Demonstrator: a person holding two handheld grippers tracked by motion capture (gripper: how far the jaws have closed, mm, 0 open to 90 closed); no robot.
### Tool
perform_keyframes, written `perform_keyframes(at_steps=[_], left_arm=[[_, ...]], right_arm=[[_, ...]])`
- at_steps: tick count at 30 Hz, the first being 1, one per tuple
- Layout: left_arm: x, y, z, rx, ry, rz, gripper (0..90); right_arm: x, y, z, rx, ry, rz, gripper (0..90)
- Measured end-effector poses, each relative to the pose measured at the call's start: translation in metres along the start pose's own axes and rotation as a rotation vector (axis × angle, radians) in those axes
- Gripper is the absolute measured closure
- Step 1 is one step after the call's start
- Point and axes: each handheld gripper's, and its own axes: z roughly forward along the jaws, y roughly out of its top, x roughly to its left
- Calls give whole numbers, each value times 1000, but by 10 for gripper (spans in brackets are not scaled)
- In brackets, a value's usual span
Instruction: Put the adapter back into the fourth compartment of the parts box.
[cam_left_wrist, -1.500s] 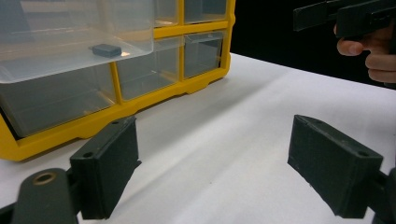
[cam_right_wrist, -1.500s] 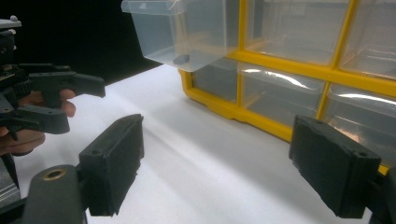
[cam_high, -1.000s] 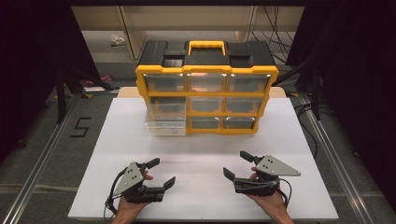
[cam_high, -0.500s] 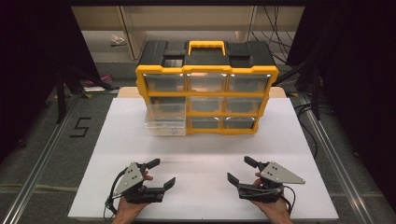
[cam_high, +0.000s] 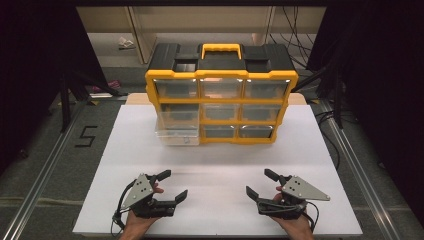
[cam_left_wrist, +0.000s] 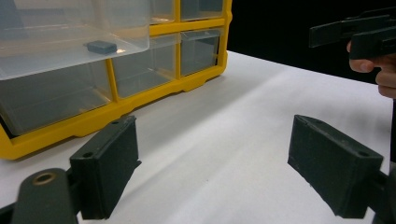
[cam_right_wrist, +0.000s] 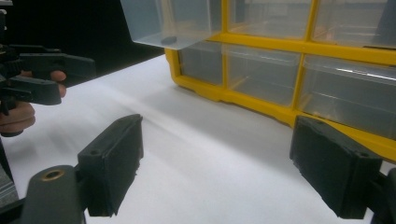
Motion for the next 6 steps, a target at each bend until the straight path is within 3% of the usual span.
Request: perform_keyframes(at_steps=[6], left_arm=[[1,0,0,0,1,-4,159]], right_arm=[[-1,-1,1,0,-3,-2,182]])
